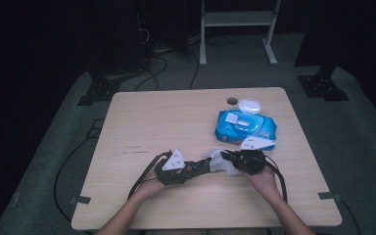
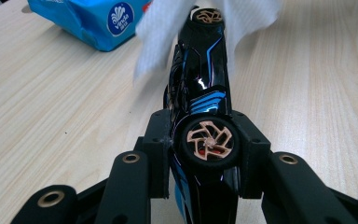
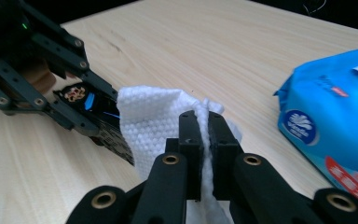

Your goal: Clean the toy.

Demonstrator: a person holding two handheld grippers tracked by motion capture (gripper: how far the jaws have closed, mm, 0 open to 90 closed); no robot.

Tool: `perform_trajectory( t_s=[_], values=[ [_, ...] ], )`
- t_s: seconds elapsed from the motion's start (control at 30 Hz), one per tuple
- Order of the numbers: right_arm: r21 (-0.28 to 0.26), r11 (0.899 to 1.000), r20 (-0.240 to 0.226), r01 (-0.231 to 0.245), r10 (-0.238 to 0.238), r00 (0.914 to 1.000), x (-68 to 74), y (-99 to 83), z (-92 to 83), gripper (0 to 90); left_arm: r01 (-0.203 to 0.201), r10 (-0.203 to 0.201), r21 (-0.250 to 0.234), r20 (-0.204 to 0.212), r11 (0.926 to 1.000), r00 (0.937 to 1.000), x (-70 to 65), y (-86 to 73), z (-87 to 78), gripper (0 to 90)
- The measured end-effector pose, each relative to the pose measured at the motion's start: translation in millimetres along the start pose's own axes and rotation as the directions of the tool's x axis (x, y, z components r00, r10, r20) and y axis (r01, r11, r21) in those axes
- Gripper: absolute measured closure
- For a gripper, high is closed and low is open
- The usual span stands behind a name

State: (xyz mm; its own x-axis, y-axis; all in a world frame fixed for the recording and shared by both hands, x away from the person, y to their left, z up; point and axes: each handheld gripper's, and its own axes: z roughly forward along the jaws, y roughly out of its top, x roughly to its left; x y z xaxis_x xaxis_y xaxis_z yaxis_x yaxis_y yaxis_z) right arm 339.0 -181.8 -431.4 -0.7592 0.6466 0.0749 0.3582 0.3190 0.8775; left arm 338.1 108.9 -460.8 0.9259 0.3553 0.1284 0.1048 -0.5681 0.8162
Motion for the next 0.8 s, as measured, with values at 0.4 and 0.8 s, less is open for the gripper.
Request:
perform_trajectory(
  t_s=[0.4,0.8],
  values=[
    [-0.031,0.993,-0.002,-0.113,0.113,0.9936,-19.0,-14.5,-23.2,85.6,-0.022,0.019,0.083,0.04,0.9963,0.999,2.9,36.3,18.5,36.8],
    [-0.012,0.984,0.01,-0.18,0.18,0.9837,-31.4,-24.0,-26.8,85.8,-0.053,0.029,0.238,0.105,0.9697,0.9941,7.7,58.4,48.4,35.9]
  ],
)
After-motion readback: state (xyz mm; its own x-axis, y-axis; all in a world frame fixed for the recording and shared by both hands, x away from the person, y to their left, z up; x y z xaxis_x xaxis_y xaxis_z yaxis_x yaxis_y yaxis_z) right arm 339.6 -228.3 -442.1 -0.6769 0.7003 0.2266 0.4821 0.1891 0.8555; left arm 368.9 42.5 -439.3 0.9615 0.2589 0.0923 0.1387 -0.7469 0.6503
